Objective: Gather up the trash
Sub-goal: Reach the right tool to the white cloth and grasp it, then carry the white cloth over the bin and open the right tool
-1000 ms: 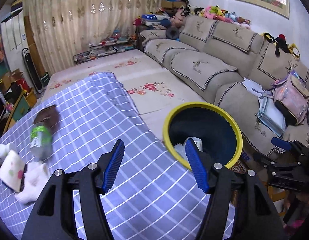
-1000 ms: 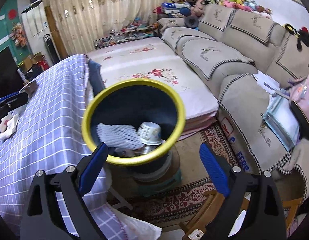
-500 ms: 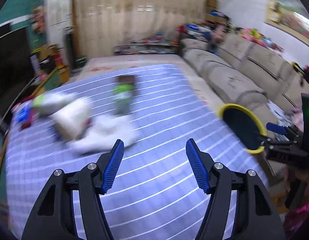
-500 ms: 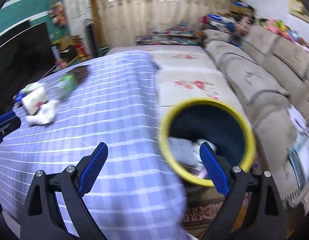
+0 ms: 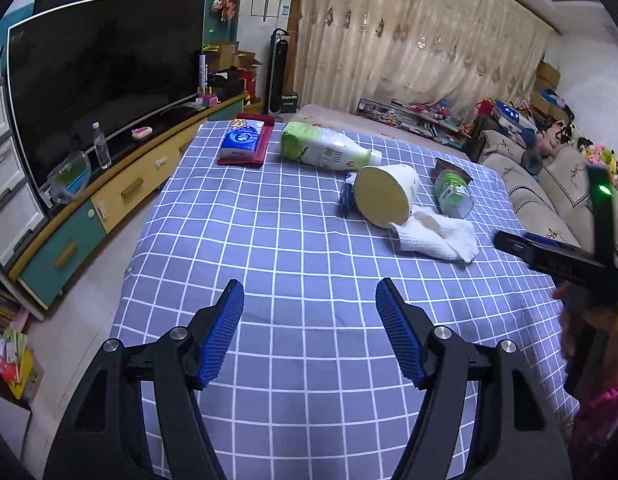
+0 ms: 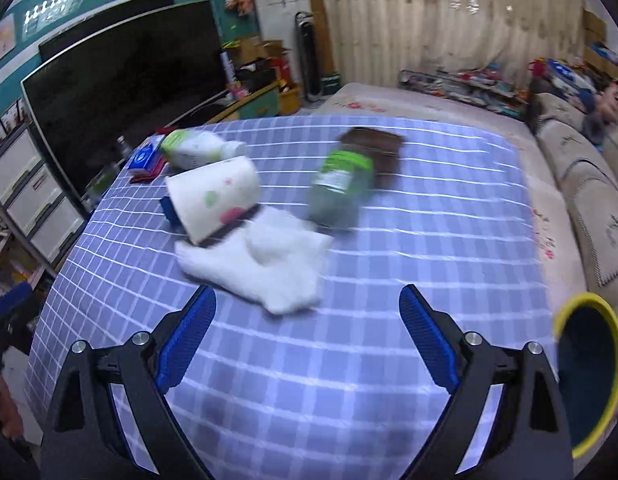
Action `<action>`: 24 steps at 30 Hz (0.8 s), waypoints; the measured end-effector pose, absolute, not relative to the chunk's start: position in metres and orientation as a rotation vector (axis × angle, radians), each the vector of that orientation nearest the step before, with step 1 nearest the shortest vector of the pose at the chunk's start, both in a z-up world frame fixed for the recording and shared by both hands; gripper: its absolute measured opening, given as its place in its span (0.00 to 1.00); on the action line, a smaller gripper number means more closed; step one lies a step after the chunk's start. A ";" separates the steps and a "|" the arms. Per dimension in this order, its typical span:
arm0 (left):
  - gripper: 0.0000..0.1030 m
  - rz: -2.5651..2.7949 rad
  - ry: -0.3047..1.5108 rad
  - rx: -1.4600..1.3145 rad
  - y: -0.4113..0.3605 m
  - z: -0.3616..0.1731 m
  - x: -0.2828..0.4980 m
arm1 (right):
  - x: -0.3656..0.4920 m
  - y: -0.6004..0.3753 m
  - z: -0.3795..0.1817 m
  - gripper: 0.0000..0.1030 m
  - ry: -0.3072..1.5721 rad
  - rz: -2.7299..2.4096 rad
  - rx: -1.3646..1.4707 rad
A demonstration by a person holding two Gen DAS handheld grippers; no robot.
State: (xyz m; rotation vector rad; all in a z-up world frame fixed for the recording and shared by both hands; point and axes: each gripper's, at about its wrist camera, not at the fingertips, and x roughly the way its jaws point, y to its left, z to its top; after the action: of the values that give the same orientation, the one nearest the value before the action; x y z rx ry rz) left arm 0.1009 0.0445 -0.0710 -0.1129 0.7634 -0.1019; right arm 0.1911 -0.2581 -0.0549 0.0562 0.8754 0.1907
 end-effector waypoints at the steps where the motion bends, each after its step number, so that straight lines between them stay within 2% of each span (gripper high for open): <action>1: 0.66 -0.109 0.762 -0.111 0.046 -0.072 0.100 | 0.201 -0.250 -0.058 0.86 0.884 0.194 0.050; 11: 0.70 -0.155 0.742 -0.096 0.030 -0.063 0.100 | 0.239 -0.215 -0.097 0.85 0.996 0.172 -0.014; 14: 0.70 -0.157 0.751 -0.099 0.028 -0.066 0.102 | 0.243 -0.209 -0.104 0.78 1.022 0.178 -0.017; 17: 0.70 -0.160 0.758 -0.098 0.026 -0.068 0.103 | 0.242 -0.207 -0.104 0.63 1.008 0.170 -0.041; 18: 0.70 -0.159 0.760 -0.097 0.026 -0.069 0.103 | 0.241 -0.206 -0.103 0.50 1.005 0.174 -0.041; 19: 0.70 -0.160 0.763 -0.096 0.025 -0.069 0.104 | 0.241 -0.206 -0.102 0.32 1.002 0.179 -0.039; 21: 0.70 -0.162 0.768 -0.099 0.023 -0.071 0.104 | 0.239 -0.210 -0.100 0.14 1.001 0.192 -0.014; 24: 0.70 -0.168 0.769 -0.099 0.020 -0.071 0.104 | 0.231 -0.217 -0.093 0.12 0.989 0.199 0.006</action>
State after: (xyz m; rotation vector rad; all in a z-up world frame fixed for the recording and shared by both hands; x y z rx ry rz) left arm 0.1041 0.0202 -0.0707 -0.0992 0.7686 -0.1685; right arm 0.2312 -0.2172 -0.0931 0.0062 0.9894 0.1986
